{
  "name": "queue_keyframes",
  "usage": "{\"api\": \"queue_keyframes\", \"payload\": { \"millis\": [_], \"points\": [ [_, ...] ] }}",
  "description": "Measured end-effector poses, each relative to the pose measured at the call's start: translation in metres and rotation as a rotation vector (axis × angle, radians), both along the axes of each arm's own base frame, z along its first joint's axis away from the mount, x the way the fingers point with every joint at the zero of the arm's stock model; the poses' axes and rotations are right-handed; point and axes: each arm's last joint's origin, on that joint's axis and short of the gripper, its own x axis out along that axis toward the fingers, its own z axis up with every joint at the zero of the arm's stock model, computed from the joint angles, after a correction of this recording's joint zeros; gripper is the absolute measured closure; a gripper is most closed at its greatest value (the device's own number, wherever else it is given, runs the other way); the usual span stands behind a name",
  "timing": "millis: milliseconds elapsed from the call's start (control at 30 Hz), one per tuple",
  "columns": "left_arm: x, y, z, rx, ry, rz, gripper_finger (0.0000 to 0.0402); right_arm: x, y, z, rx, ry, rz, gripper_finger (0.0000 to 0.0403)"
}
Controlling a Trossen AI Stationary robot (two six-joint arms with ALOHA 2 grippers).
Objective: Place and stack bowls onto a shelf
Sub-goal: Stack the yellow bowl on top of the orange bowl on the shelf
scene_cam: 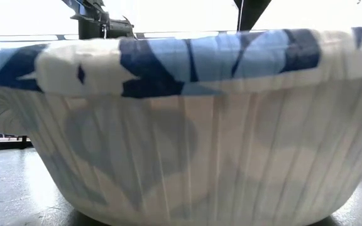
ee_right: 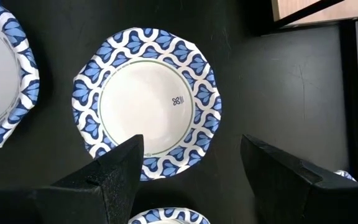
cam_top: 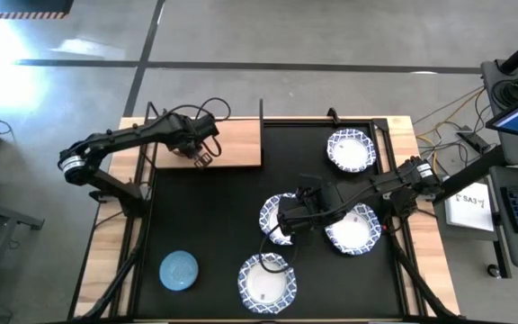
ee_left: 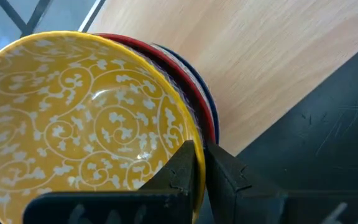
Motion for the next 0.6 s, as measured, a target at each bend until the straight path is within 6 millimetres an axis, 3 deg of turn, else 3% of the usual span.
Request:
{"api": "queue_keyframes", "payload": {
  "millis": [433, 600],
  "points": [
    [0.0007, 0.0007, 0.0003, 0.012, -0.006, 0.004, 0.0389, 0.0000, 0.0000, 0.0000, 0.001, -0.001, -0.001, 0.0147],
    [0.0007, 0.0009, 0.0005, 0.019, -0.003, 0.005, 0.0369, 0.0001, 0.0000, 0.0000, 0.001, -0.001, -0.001, 0.0147]
  ]
}}
